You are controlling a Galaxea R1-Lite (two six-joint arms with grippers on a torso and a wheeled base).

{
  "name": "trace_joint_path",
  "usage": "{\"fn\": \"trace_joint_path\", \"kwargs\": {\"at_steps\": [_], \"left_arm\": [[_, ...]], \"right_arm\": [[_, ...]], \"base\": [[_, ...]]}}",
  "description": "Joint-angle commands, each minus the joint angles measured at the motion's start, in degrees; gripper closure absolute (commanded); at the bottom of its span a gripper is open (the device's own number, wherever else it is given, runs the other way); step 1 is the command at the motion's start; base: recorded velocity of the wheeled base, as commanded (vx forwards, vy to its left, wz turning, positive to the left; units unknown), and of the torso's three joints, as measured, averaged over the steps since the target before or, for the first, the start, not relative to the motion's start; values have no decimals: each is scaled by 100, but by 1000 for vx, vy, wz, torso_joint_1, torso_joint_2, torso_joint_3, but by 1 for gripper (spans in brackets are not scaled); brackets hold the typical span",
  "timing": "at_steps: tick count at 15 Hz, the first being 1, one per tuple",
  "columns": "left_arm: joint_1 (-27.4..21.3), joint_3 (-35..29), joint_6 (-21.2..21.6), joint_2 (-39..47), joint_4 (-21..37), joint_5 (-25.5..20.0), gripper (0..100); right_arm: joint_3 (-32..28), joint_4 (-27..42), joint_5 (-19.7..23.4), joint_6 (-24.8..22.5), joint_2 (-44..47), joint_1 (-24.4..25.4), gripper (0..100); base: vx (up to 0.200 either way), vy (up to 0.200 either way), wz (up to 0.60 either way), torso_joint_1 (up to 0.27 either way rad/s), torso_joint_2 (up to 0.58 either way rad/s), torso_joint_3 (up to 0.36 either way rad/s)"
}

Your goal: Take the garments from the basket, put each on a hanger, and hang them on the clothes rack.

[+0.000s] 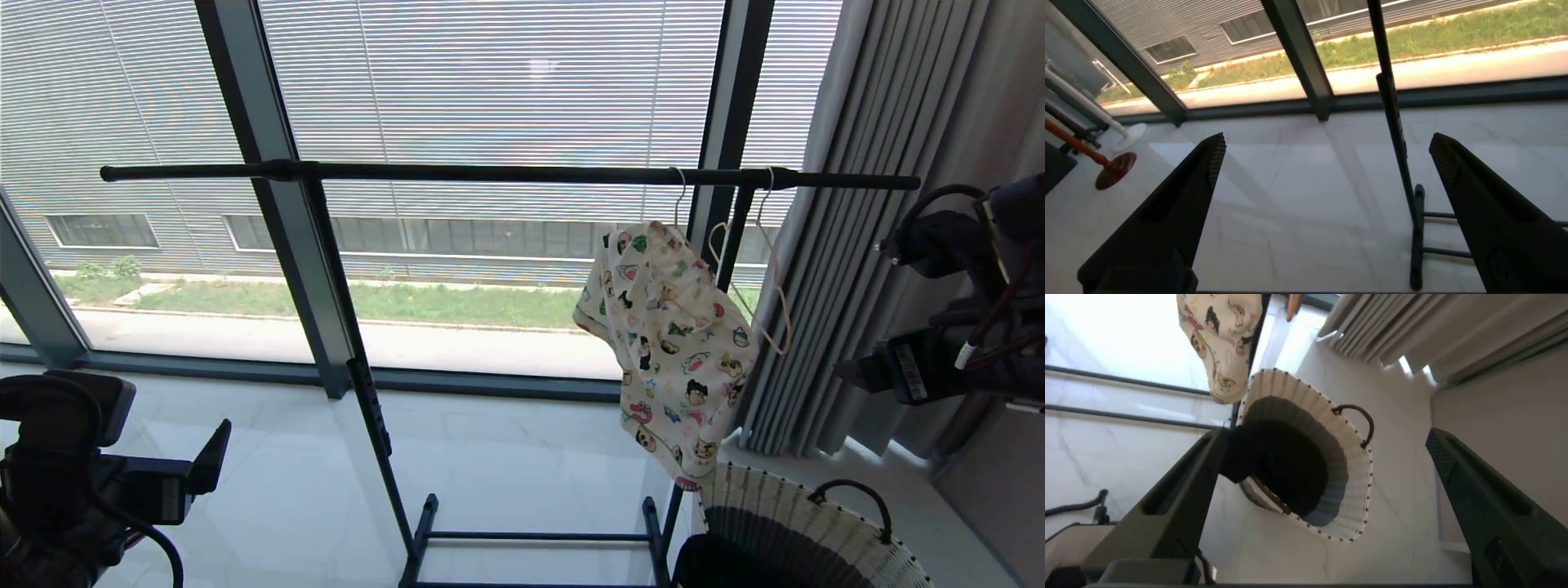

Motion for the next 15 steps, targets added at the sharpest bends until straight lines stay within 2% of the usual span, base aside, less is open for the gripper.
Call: {"fn": "trace_joint_path", "kwargs": {"at_steps": [1, 9, 15], "left_arm": [[1, 12, -1, -87, 1, 1, 0], [1, 214, 8, -219, 1, 1, 0], [1, 214, -1, -219, 1, 1, 0]], "right_arm": [[242, 4, -1, -16, -350, 43, 0], [1393, 4, -10, -200, -1203, 43, 0], [1560, 4, -19, -218, -1229, 43, 0]], "base": [[0, 0, 0, -159, 378, 212], [0, 0, 0, -218, 496, 278], [0, 0, 0, -199, 484, 286]]}}
